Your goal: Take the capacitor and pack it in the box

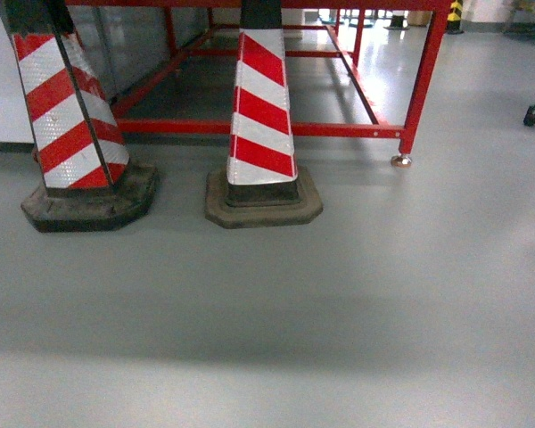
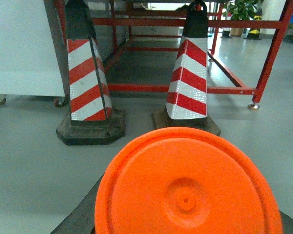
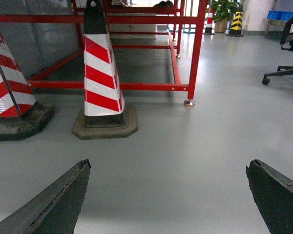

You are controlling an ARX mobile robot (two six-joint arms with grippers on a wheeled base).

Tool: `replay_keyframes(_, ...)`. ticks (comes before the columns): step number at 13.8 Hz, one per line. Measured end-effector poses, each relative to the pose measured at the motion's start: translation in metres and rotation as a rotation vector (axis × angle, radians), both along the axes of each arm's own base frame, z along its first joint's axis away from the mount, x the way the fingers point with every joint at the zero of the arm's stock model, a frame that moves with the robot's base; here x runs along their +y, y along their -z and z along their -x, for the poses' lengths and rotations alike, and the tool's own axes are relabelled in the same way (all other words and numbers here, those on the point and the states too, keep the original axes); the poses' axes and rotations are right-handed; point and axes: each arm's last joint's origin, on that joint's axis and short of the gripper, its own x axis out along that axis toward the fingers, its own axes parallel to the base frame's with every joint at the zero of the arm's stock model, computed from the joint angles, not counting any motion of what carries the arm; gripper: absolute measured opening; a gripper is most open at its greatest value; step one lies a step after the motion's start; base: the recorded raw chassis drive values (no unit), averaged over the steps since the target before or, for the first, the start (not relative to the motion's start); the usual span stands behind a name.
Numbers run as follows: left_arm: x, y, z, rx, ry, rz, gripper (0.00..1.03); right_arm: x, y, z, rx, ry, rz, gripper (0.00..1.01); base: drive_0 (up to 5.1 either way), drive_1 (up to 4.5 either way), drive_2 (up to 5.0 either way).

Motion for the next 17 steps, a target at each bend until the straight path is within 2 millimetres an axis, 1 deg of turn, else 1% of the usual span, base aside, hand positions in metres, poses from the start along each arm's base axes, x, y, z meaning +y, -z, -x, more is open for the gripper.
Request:
replay_keyframes(7, -0.0001, 0.0003, 0.0, 0.003, 0.002, 0.0, 0.44, -0.0001, -0.0003, 0.0, -0.003, 0.002, 0.0, 0.98, 0.0, 0.0, 0.0)
replay_keyframes(17, -0.0001, -0.0001, 0.0, -0.001, 0.002, 0.0, 0.44, -0.0001, -0.0007, 0.0, -0.008, 0.002, 0.0, 0.98, 0.1, 4.08, -3.9)
